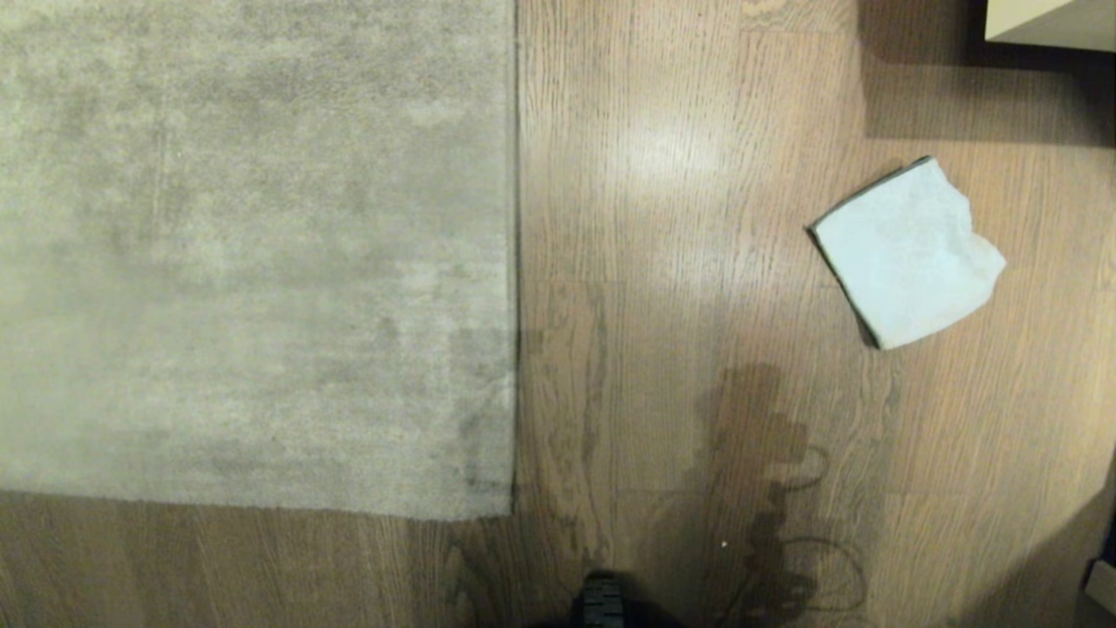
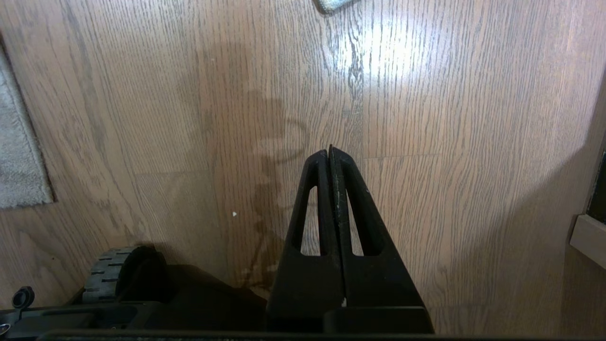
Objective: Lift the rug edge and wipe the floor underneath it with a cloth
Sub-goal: Pick up the rag
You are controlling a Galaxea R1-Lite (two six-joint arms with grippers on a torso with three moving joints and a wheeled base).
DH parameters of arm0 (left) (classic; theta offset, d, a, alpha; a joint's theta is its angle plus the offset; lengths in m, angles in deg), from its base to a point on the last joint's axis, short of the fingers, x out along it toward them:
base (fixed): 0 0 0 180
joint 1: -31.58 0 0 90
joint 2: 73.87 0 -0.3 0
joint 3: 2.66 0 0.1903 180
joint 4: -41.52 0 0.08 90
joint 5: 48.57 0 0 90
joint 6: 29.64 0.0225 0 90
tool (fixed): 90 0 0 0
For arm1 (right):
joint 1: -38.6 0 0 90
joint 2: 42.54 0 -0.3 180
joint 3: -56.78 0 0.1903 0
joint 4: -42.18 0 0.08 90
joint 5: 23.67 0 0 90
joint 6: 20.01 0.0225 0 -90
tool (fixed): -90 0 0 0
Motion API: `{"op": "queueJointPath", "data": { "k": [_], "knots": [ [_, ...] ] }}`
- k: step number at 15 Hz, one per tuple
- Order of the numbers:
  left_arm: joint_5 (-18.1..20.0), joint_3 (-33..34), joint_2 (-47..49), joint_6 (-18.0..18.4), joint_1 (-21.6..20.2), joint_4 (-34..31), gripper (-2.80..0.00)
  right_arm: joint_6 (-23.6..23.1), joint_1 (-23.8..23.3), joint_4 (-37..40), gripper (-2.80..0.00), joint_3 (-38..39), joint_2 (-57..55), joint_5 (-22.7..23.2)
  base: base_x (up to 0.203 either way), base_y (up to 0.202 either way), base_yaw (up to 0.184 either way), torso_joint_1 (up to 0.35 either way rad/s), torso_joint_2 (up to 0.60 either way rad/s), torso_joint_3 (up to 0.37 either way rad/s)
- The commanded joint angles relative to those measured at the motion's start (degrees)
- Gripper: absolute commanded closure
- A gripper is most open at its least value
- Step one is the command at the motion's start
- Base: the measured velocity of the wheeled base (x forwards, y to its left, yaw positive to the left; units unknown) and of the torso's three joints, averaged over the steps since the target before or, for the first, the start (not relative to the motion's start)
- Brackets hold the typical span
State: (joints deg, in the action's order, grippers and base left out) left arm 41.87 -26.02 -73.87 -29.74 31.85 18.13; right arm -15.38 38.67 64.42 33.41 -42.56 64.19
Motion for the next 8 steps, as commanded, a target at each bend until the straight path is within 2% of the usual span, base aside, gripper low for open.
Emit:
{"op": "queueJointPath", "data": {
  "k": [1,8],
  "knots": [
    [0.00,0.00,0.00,0.02,0.00,-0.06,0.00,0.03,0.01,-0.02,0.00,0.00,0.02,0.03,0.000,0.000,0.000,0.000,0.00,0.000],
    [0.00,0.00,0.00,0.01,0.00,-0.06,0.00,0.03,0.01,-0.02,0.00,0.00,0.02,-0.05,0.000,0.000,0.000,0.000,0.00,0.000]
  ]
}}
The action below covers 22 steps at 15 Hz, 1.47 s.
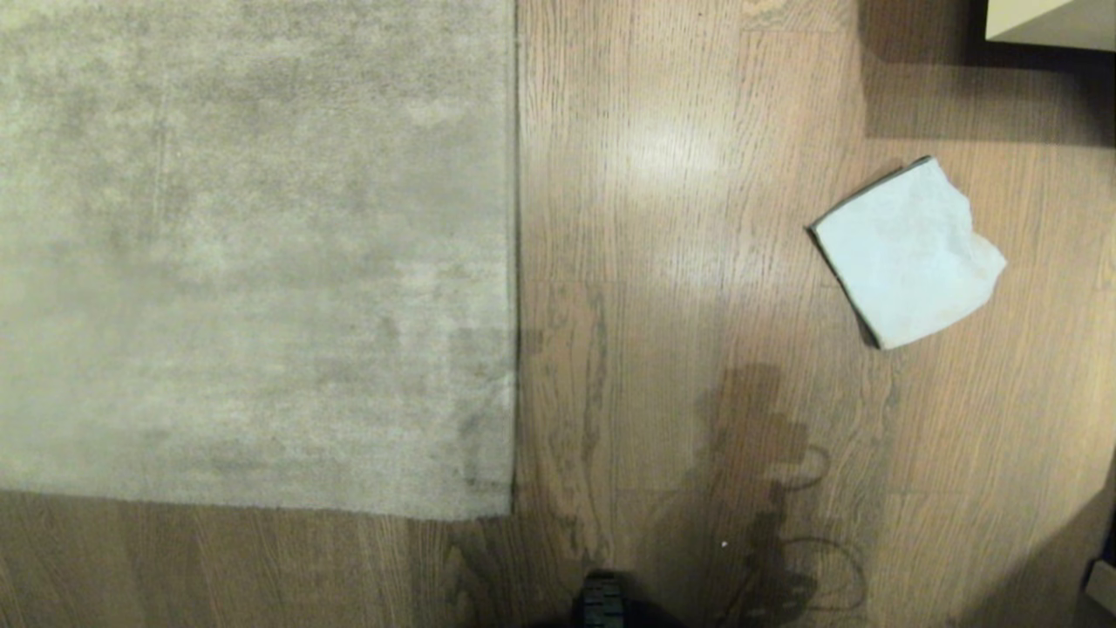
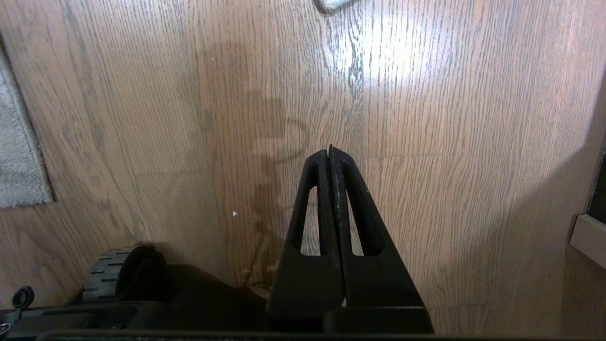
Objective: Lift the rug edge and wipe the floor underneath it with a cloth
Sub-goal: Pick up the rag
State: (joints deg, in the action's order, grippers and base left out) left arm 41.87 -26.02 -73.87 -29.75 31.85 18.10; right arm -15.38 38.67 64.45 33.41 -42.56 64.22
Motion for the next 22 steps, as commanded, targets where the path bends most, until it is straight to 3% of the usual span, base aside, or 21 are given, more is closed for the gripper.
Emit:
{"op": "queueJointPath", "data": {
  "k": [1,22],
  "knots": [
    [0.00,0.00,0.00,0.02,0.00,-0.04,0.00,0.03,0.01,-0.05,0.00,0.00,0.02,-0.07,0.000,0.000,0.000,0.000,0.00,0.000],
    [0.00,0.00,0.00,-0.05,0.00,-0.04,0.00,0.03,0.01,-0.05,0.00,0.00,0.02,0.00,0.000,0.000,0.000,0.000,0.00,0.000]
  ]
}}
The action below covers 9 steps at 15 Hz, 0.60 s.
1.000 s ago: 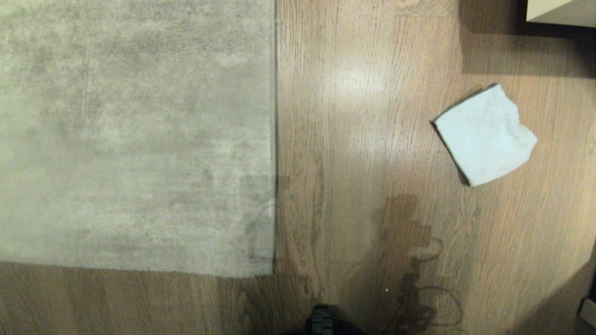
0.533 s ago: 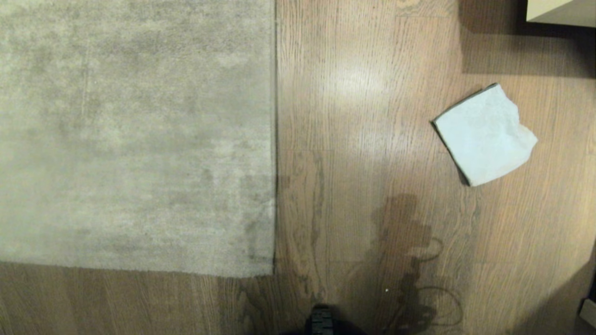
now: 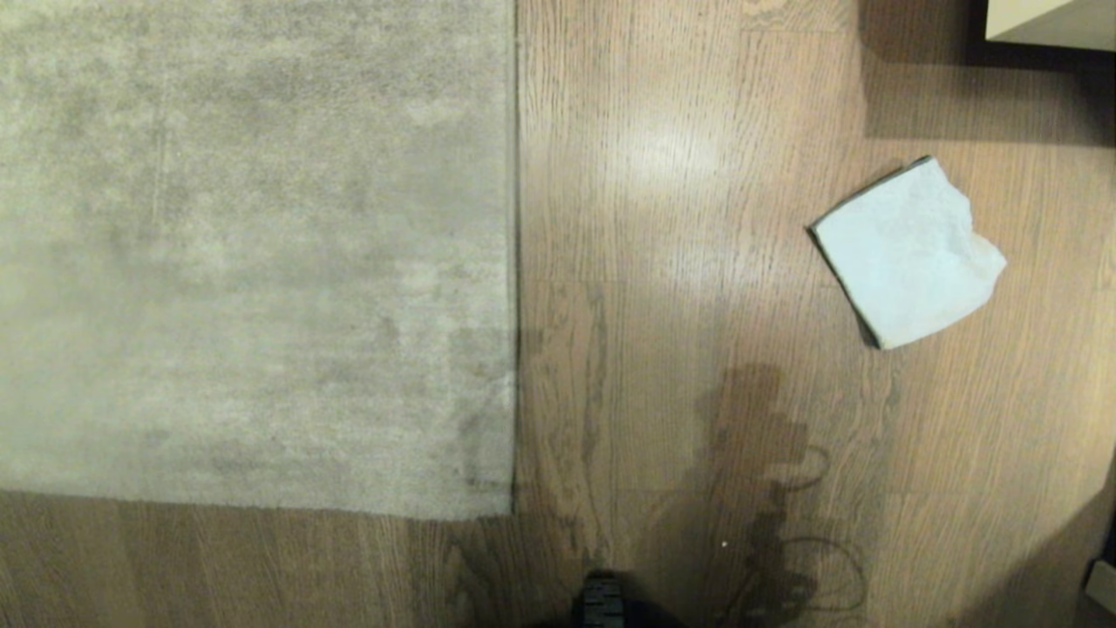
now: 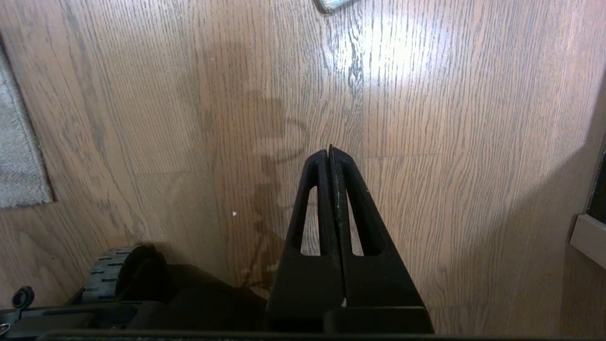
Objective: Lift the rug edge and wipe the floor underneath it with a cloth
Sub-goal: Pick up the rag
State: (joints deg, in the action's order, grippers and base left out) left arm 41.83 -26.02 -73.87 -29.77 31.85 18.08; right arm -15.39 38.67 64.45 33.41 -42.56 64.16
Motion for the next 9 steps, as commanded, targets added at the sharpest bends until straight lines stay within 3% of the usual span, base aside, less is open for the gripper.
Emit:
{"op": "queueJointPath", "data": {
  "k": [1,9],
  "knots": [
    [0.04,0.00,0.00,0.05,0.00,-0.01,0.00,0.04,0.01,-0.05,0.00,0.00,0.02,0.06,0.000,0.000,0.000,0.000,0.00,0.000],
    [0.04,0.00,0.00,-0.01,0.00,0.04,0.00,-0.44,0.01,-0.11,0.00,0.00,0.02,0.06,0.000,0.000,0.000,0.000,0.00,0.000]
  ]
}}
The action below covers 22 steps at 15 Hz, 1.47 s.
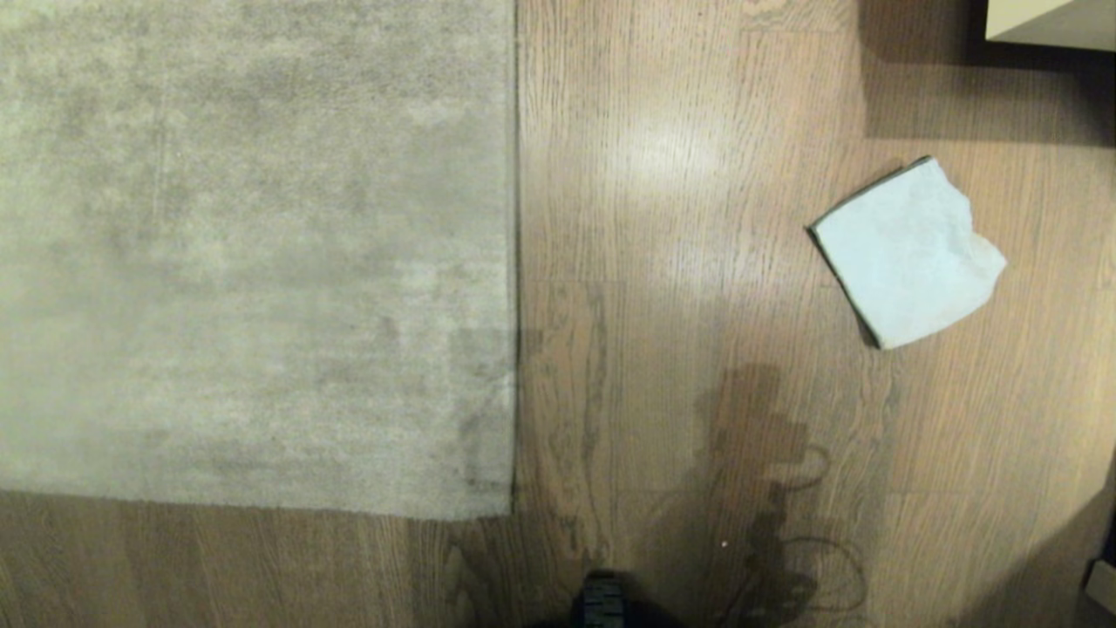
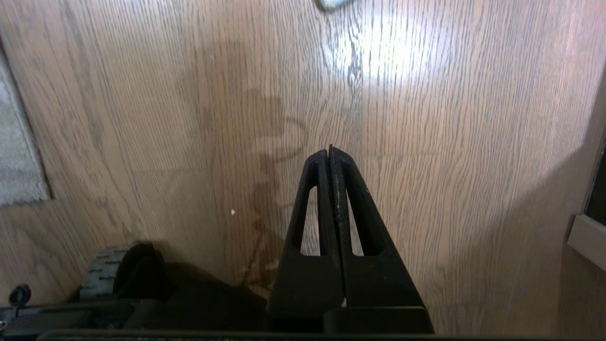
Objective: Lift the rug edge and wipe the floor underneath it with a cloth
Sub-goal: Pick up the rag
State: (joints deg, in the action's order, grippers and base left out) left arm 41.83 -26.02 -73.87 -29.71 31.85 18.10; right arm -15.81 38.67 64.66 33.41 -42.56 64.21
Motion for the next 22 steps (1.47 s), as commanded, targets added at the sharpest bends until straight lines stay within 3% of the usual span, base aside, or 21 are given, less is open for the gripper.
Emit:
{"op": "queueJointPath", "data": {
  "k": [1,11,14,22],
  "knots": [
    [-0.05,0.00,0.00,-0.06,0.00,0.01,0.00,-0.14,0.01,-0.33,0.00,0.00,0.02,0.01,0.000,0.000,0.000,0.000,0.00,0.000],
    [0.04,0.00,0.00,-0.02,0.00,-0.04,0.00,-1.48,0.01,-0.34,0.00,0.00,0.02,0.28,0.000,0.000,0.000,0.000,0.00,0.000],
    [-0.05,0.00,0.00,-0.10,0.00,-0.03,0.00,-6.28,0.01,0.13,0.00,0.00,0.02,1.93,0.000,0.000,0.000,0.000,0.00,0.000],
    [0.03,0.00,0.00,-0.10,0.00,-0.04,0.00,-8.05,0.01,-0.28,0.00,0.00,0.02,2.12,0.000,0.000,0.000,0.000,0.00,0.000]
  ]
}}
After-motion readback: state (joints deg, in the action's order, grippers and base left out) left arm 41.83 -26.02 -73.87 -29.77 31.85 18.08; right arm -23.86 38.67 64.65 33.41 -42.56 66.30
